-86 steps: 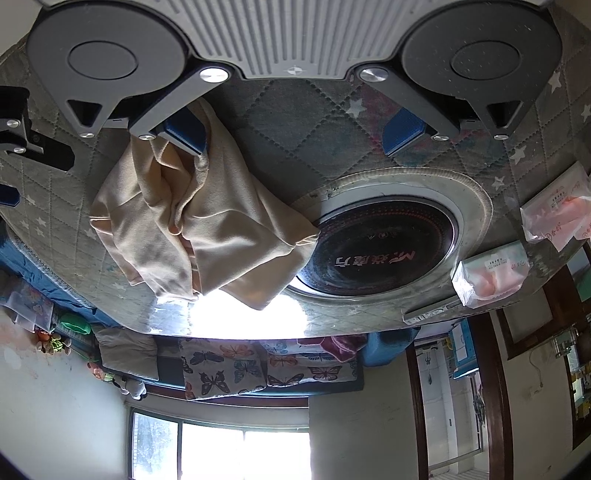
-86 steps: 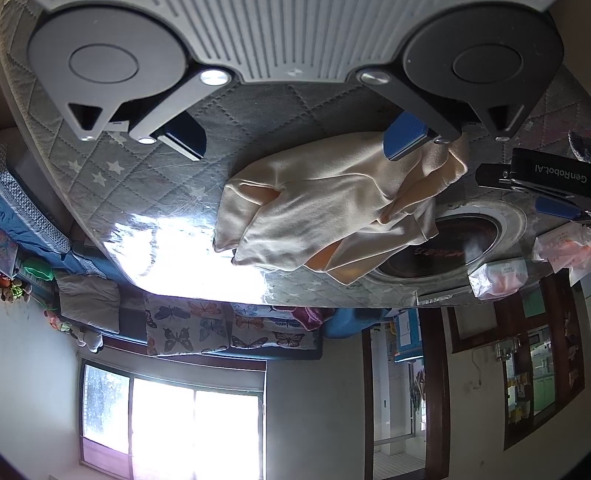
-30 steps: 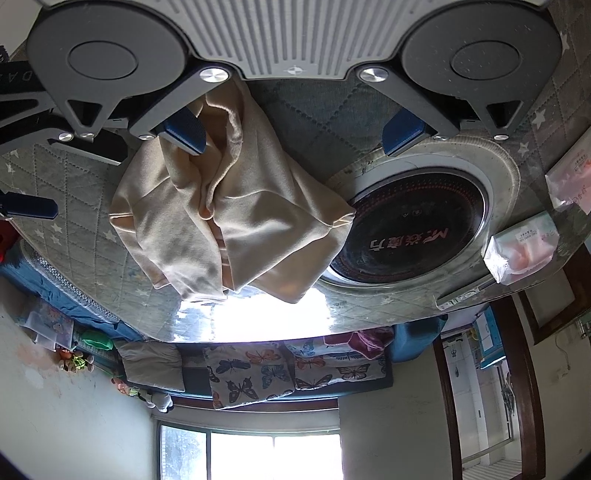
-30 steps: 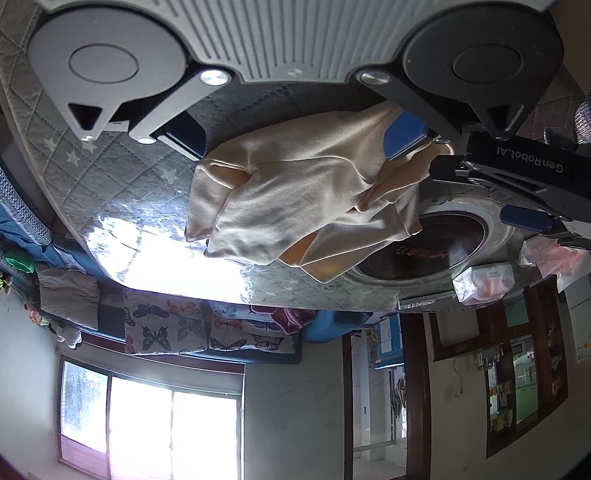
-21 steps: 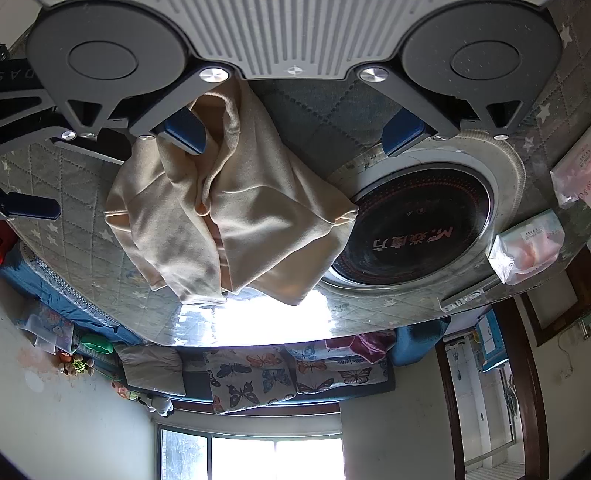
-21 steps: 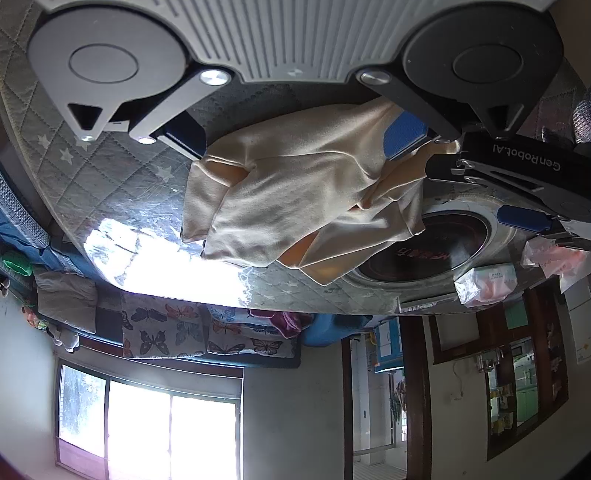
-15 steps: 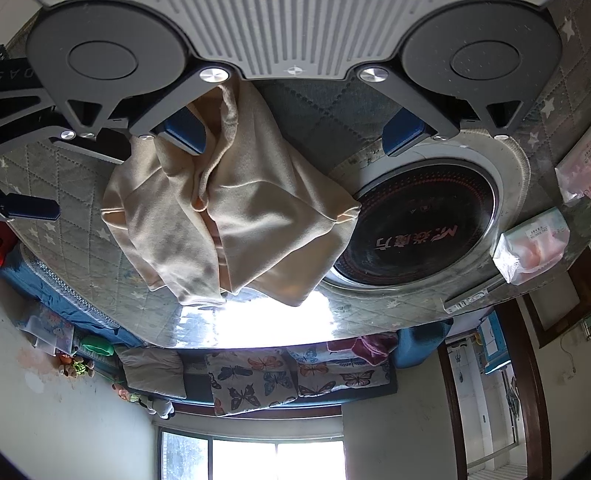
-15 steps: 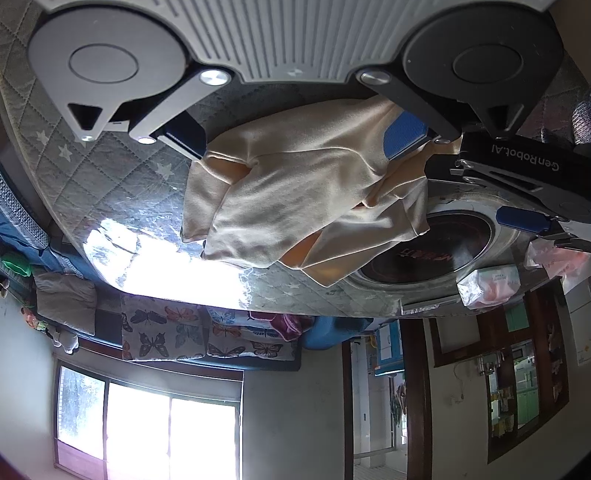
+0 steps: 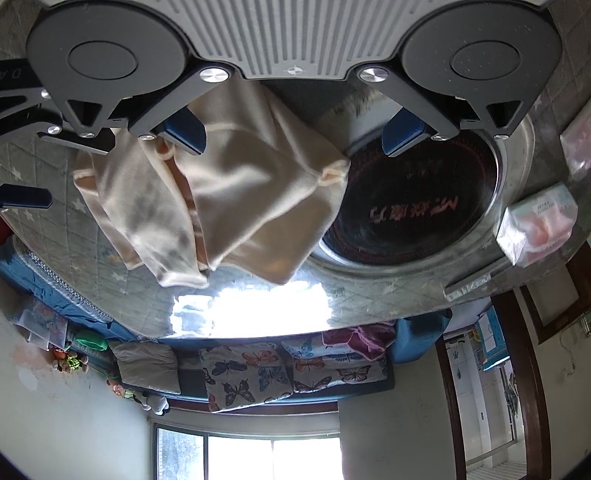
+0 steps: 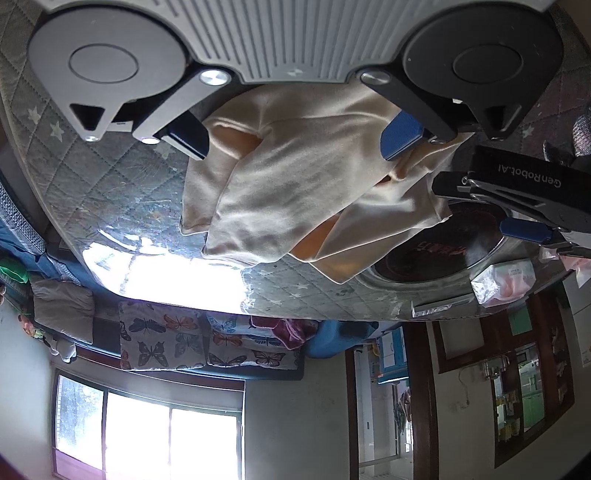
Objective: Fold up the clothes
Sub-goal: 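Grasp the cream cloth edge with the left gripper while the right gripper grasps beside it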
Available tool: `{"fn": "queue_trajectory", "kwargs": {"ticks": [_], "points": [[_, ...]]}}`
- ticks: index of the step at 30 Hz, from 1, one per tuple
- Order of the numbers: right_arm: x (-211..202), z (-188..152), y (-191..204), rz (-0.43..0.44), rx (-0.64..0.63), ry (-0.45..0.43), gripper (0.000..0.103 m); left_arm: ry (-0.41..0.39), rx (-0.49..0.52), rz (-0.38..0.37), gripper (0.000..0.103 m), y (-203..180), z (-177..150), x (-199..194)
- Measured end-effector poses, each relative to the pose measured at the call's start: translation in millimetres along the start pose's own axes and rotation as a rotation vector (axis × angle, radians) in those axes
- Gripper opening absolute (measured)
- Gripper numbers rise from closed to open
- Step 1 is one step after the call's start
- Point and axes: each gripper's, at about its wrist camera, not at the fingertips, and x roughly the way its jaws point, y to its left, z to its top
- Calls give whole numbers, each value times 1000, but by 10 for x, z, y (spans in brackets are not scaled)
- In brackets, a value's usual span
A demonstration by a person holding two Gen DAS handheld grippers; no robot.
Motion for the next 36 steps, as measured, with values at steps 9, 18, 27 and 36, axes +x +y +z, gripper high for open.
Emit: {"fn": "queue_trajectory", "kwargs": {"ticks": [9,18,27,36], "points": [[248,264,-267,-8,51,8,80,-53,51,-77,90,-56,363,276],[518,469,-492,2,86,28,58,-41,124,-200,64,-266,654,718],[759,668,-566,25,93,40,48,47,135,-299,9,-275,712,1171],[1125,873,-428,73,75,78,42,0,55,-302,6,3,667,1000]]}}
